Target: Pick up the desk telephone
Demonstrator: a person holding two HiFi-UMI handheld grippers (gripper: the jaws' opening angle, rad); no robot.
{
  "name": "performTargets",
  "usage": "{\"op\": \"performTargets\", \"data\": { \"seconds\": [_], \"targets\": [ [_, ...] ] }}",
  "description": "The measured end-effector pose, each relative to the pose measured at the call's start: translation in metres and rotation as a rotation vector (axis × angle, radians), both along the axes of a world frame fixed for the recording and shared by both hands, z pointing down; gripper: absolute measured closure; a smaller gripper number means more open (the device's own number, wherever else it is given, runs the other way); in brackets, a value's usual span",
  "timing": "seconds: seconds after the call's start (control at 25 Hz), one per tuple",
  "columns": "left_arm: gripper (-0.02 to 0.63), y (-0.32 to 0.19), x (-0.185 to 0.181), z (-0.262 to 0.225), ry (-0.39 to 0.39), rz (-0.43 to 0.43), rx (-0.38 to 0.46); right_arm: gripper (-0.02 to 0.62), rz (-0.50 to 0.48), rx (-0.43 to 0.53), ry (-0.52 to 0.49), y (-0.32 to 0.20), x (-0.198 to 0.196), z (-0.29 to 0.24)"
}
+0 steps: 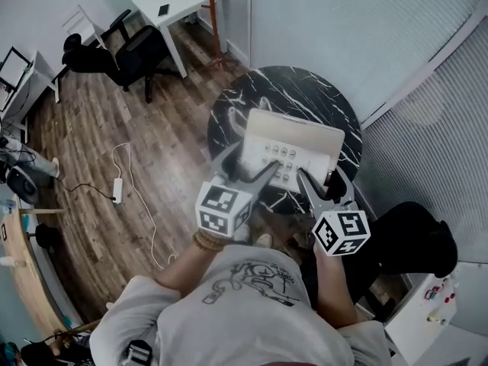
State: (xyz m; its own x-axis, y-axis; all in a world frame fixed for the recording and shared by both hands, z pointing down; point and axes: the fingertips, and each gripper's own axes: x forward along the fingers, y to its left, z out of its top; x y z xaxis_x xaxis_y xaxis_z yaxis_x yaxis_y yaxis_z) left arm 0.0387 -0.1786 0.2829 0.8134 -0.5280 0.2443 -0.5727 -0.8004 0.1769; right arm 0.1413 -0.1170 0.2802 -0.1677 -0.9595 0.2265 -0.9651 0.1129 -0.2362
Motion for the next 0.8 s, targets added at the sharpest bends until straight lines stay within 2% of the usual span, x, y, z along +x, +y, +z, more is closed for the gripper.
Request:
{"op": "performTargets", "data": {
  "seconds": [0.32,0.8],
  "targets": [
    [0.242,0.004,0.000,-0.022,0.017,0.002,0.040,0.268,0.013,0.040,0.008,0.006,0.000,-0.021],
    [0.242,0.001,0.003,-0.023,0.023,0.009,0.031,0.270,0.023,0.048,0.009,0.004,0.002,-0.023]
  ]
}}
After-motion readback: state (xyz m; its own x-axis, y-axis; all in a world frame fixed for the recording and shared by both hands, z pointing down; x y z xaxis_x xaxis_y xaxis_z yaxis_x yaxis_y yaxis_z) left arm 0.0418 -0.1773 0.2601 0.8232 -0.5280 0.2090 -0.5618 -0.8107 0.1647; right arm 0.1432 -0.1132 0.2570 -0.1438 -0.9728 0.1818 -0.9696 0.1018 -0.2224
